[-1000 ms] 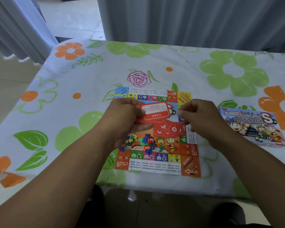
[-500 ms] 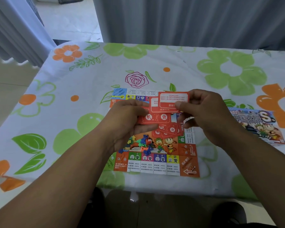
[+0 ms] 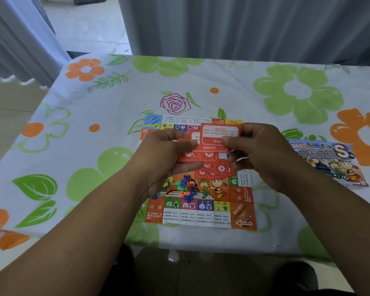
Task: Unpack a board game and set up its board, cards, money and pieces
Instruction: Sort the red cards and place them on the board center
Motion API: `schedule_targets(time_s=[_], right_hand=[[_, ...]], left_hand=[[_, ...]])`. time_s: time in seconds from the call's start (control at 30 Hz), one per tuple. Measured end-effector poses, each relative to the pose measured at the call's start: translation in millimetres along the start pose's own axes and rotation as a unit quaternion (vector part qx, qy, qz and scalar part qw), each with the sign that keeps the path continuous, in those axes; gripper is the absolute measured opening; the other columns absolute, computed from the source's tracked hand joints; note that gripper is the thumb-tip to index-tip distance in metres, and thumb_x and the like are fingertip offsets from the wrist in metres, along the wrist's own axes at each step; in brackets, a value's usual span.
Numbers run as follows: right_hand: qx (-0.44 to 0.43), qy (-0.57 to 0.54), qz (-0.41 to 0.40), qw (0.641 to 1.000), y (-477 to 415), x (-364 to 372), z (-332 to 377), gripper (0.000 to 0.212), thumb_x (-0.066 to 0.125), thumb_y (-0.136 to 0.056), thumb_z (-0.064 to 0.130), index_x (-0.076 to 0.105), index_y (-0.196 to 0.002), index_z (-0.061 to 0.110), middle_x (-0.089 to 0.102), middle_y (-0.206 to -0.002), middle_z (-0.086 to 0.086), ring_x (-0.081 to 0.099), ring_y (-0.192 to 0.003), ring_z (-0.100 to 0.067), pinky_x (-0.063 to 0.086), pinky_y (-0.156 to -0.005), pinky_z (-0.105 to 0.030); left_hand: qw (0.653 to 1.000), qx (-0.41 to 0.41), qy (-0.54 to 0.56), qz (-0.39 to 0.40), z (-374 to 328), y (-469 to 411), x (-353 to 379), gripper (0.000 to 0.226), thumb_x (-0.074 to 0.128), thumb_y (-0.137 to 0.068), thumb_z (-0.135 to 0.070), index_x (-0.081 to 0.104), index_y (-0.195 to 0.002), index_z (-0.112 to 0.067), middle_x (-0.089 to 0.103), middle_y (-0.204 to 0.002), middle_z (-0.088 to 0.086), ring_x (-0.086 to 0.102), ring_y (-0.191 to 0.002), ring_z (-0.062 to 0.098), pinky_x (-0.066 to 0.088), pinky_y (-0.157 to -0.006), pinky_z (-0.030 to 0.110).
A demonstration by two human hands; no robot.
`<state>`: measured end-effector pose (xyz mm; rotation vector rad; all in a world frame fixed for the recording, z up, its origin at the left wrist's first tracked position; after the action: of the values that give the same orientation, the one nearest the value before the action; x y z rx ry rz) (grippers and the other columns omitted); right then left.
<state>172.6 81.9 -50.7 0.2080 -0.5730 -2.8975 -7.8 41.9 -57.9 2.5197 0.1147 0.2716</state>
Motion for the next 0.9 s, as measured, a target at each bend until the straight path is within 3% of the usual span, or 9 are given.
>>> schedule_targets(time_s=[0.2,0.33,0.43,0.57,0.67,0.8,0.9], right_hand=[[-0.052,-0.013,-0.021,0.998,3,-5,12,0.009,0.074,-0.086,0.004,0.071,-0.089,0.012,0.069,-0.076,-0.007,0.056,-0.056,-0.016,0.048,-0.050,-0.030],[-0.163,-0.029,-0.050,0.985,11,-11,36,0.025,0.077,-0.080,-0.002,0.071,-0.071,0.021,0.068,-0.074,-0.006,0.050,-0.050,-0.020,0.047,-0.052,-0.031],[-0.194,0.016,-0.038,0.980,14,-5,39,0.029,0.074,-0.077,-0.010,0.070,-0.070,0.017,0.072,-0.082,-0.010,0.057,-0.060,-0.019,0.048,-0.054,-0.026],[-0.163,0.041,-0.023,0.985,9,-3,28,0.038,0.061,-0.078,-0.022,0.069,-0.068,0.013,0.073,-0.088,0.007,0.067,-0.078,-0.013,0.052,-0.058,-0.021],[-0.143,0.060,-0.011,0.988,5,-4,22,0.039,0.059,-0.083,-0.019,0.071,-0.070,0.015,0.075,-0.079,0.003,0.070,-0.077,-0.013,0.055,-0.061,-0.022],[-0.111,0.056,-0.020,0.992,2,-7,16,0.033,0.055,-0.089,-0.010,0.075,-0.077,0.014,0.077,-0.087,-0.002,0.073,-0.084,-0.020,0.060,-0.069,-0.034],[-0.084,0.026,-0.026,0.996,1,-9,13,0.032,0.047,-0.091,-0.003,0.075,-0.081,0.009,0.076,-0.089,-0.005,0.072,-0.084,-0.024,0.059,-0.066,-0.040]], left_hand=[[1.000,-0.014,0.024,0.007,1,0,3,0.013,0.056,-0.096,-0.002,0.063,-0.103,0.005,0.074,-0.101,0.020,0.075,-0.083,0.028,0.061,-0.059,0.030],[0.999,-0.014,0.035,0.001,-1,-1,-1,0.019,0.050,-0.094,0.008,0.062,-0.108,0.007,0.073,-0.100,0.023,0.075,-0.078,0.028,0.062,-0.061,0.033],[1.000,-0.002,0.030,0.002,-2,-1,-1,0.019,0.051,-0.094,0.009,0.063,-0.108,0.008,0.073,-0.096,0.022,0.075,-0.074,0.026,0.063,-0.061,0.032],[1.000,0.008,0.027,-0.004,-4,-1,-2,0.014,0.057,-0.094,0.005,0.064,-0.106,0.006,0.073,-0.100,0.021,0.075,-0.080,0.027,0.061,-0.060,0.028],[0.999,0.017,0.028,-0.004,-6,-1,-3,0.010,0.059,-0.093,0.003,0.064,-0.102,0.004,0.074,-0.098,0.019,0.075,-0.079,0.024,0.061,-0.060,0.027],[0.999,0.024,0.026,-0.004,-6,-1,-3,0.012,0.062,-0.093,0.000,0.063,-0.105,0.004,0.074,-0.100,0.019,0.075,-0.081,0.026,0.061,-0.060,0.027],[0.999,0.022,0.025,-0.006,-7,-1,-4,0.009,0.062,-0.094,-0.003,0.064,-0.101,0.002,0.074,-0.099,0.018,0.075,-0.081,0.026,0.060,-0.057,0.026]])
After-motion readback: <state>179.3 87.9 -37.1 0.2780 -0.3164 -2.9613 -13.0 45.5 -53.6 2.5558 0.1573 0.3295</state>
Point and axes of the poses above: each hand's wrist, its own y-axis away from the middle knuckle, its own x-axis out of the palm, z = x × y, the point moved 9 cm from there along -y, towards the middle knuckle
